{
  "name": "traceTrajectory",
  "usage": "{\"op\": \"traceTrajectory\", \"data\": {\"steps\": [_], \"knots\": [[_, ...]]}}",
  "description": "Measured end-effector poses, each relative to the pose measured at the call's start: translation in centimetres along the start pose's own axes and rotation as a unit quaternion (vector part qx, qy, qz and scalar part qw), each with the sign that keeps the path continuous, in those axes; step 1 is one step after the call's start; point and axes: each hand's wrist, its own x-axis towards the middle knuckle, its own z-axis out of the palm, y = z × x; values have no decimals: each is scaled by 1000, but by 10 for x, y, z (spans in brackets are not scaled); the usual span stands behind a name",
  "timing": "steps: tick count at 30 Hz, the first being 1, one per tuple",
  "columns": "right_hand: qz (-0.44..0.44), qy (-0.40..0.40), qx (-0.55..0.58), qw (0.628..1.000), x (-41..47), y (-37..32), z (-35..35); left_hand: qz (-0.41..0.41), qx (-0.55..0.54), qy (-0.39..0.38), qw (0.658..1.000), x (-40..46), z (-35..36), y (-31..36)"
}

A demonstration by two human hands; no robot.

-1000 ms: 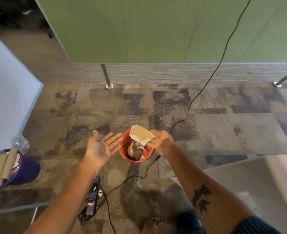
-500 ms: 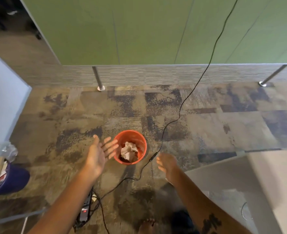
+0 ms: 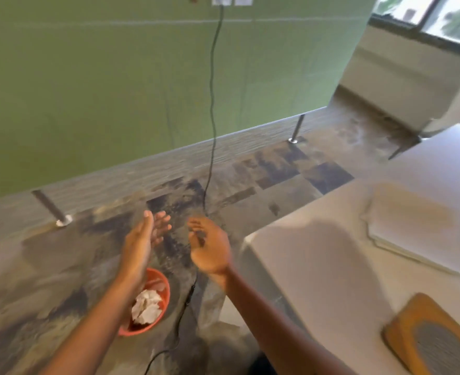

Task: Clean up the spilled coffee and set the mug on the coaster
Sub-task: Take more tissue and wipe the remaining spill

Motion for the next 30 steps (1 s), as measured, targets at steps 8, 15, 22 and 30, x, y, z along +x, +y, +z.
{"op": "traceTrajectory", "data": {"steps": [8, 15, 22, 30], "knots": [[-140, 101, -169, 971, -4, -24, -137, 149, 111, -138, 973, -8, 116, 59], [-139, 186, -301, 925, -24, -3, -254, 199, 160, -237, 937, -22, 234, 74], [-17, 214, -355, 910, -63, 42, -357, 279, 261, -347, 857, -46, 340, 56], [92, 140, -376, 911, -119, 87, -435, 359, 375, -455, 724, -70, 412, 38]]}}
